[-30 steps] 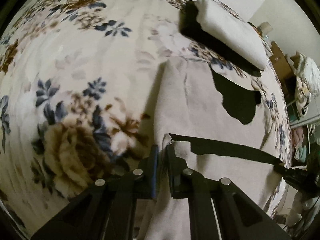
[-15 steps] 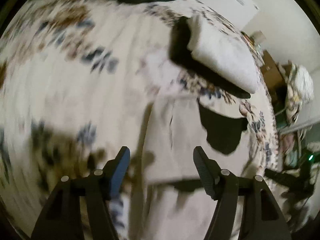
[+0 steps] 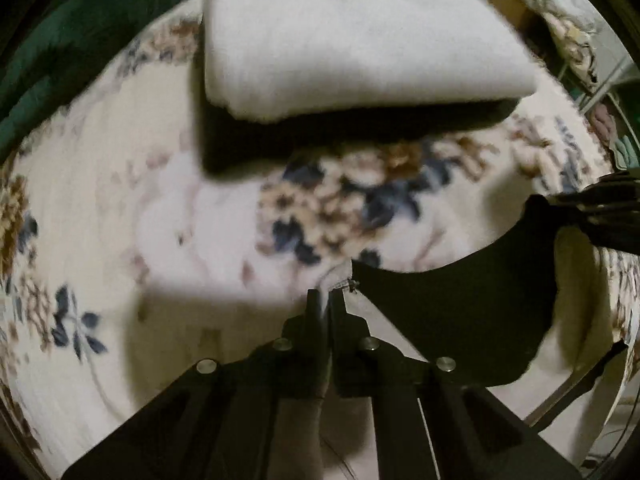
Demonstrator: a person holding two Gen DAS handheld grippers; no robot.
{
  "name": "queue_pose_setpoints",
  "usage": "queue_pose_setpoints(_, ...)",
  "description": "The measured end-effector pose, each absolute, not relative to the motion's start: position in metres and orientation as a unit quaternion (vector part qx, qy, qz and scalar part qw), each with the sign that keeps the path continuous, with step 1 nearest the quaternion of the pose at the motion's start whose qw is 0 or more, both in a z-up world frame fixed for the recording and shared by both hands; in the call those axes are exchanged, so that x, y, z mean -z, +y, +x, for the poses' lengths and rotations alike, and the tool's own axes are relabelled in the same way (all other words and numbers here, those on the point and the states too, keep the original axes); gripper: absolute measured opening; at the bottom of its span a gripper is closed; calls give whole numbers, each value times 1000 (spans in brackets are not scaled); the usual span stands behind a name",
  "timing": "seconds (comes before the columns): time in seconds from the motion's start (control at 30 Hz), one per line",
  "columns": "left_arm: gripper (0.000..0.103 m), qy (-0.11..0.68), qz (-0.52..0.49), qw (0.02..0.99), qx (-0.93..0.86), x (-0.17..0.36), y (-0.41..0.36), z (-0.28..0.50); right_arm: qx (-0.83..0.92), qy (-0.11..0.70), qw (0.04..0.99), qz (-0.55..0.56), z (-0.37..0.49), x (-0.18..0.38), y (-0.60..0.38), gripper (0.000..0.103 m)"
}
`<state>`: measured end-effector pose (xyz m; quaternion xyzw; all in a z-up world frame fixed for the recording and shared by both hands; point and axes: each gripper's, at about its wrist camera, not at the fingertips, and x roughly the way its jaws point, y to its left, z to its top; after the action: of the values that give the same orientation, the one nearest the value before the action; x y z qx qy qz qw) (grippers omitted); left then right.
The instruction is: Fold small clothes
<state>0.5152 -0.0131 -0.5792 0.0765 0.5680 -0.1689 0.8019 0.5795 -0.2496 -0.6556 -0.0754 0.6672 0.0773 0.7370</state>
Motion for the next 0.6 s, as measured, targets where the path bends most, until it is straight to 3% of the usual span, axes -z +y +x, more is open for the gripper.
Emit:
queue_pose_setpoints(0.03, 2, 559, 69, 809, 171, 570, -10, 508, -78, 662, 743, -65, 578, 650, -252, 8)
queue_pose_setpoints(0.2, 2, 519, 18, 839, 162, 522, 15, 464, -89, 616, 783, -26, 545, 599, -264, 7)
queue_pose_setpoints(0.4, 2, 490, -40, 858, 147, 463, 34, 381, -94, 577, 811, 20, 444, 541, -275, 7)
queue_pose_setpoints(0.6, 2, 545, -95, 826, 108, 480, 45, 288, -96, 596, 795, 62, 324, 545, -276, 7)
